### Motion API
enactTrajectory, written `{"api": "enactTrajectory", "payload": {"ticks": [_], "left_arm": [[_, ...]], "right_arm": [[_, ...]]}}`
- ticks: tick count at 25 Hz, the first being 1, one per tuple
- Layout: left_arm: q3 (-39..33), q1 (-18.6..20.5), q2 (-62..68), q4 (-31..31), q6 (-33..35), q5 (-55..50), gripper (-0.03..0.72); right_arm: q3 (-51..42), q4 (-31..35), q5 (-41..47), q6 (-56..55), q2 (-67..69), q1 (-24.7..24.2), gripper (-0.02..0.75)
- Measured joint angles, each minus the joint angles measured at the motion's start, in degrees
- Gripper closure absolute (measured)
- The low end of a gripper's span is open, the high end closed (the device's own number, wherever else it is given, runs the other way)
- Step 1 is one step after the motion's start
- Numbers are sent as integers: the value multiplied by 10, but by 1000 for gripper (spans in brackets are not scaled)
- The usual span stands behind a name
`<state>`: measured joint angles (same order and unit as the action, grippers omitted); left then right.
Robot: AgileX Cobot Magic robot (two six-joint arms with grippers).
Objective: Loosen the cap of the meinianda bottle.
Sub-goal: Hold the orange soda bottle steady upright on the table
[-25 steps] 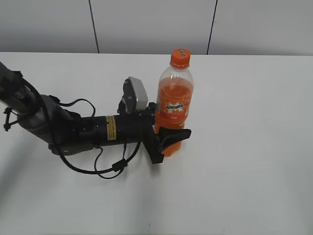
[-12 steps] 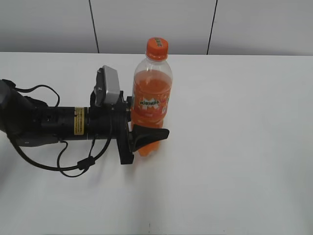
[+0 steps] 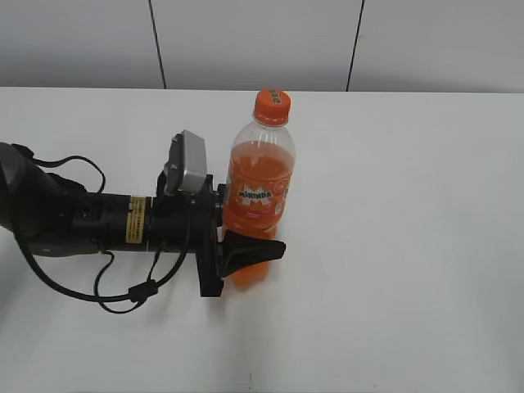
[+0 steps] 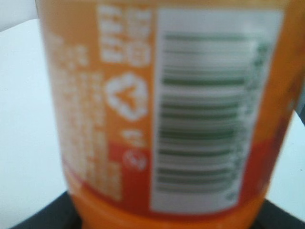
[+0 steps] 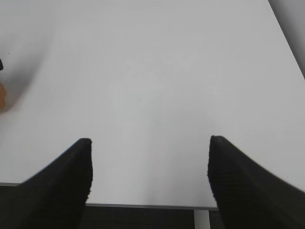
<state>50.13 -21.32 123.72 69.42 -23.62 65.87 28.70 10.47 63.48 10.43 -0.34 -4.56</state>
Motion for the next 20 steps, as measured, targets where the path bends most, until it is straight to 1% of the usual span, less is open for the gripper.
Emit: {"api": "enactTrajectory", "payload": {"ticks": [5, 8, 20], "left_arm": [[8, -25, 7, -12, -1, 0, 300], [14, -34, 19, -30, -1, 3, 300], [30, -34, 69, -46, 0, 48, 300]], "right_arm": [[0, 0, 0, 0, 0, 0, 172], [0, 0, 0, 0, 0, 0, 172], [0, 0, 0, 0, 0, 0, 172]]}}
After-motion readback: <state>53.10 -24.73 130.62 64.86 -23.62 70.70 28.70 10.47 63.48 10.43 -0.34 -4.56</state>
